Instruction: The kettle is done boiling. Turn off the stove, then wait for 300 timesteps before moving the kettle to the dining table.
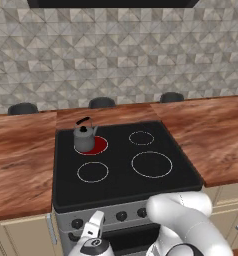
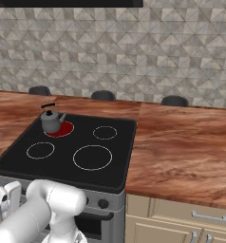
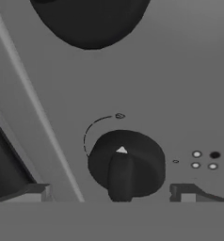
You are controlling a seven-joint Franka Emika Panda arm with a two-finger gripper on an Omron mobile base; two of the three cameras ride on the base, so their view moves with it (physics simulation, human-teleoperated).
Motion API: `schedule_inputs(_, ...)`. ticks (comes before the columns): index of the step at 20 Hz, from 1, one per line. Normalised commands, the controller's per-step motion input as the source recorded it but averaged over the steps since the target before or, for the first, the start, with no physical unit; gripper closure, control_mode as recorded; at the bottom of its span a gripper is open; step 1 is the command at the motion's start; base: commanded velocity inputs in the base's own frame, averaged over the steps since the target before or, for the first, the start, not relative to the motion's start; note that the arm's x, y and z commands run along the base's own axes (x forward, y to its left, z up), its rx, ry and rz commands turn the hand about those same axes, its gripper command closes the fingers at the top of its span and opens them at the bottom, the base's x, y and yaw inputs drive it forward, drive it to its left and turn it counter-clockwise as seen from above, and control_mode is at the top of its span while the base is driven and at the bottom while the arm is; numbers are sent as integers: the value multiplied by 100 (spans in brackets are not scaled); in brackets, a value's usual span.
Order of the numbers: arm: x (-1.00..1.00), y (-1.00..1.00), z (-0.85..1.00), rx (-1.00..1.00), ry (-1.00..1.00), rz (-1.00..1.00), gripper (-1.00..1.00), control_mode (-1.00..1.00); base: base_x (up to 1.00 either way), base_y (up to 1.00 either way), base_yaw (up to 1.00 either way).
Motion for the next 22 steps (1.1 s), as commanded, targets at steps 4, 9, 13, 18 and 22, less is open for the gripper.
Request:
schedule_inputs(4, 10, 0, -11, 0, 0, 2, -100, -100, 0, 0, 0)
schedule_inputs(9, 2, 0, -2, 0, 0, 1, -100, -100, 0, 0, 0)
schedule_inputs(13, 0, 1, 0, -3, -2, 1, -100, -100, 0, 0, 0)
schedule_inputs(18, 0, 0, 0, -2, -2, 2, -100, -100, 0, 0, 0)
schedule_inputs(22, 0, 0, 0, -2, -2, 2, -100, -100, 0, 0, 0)
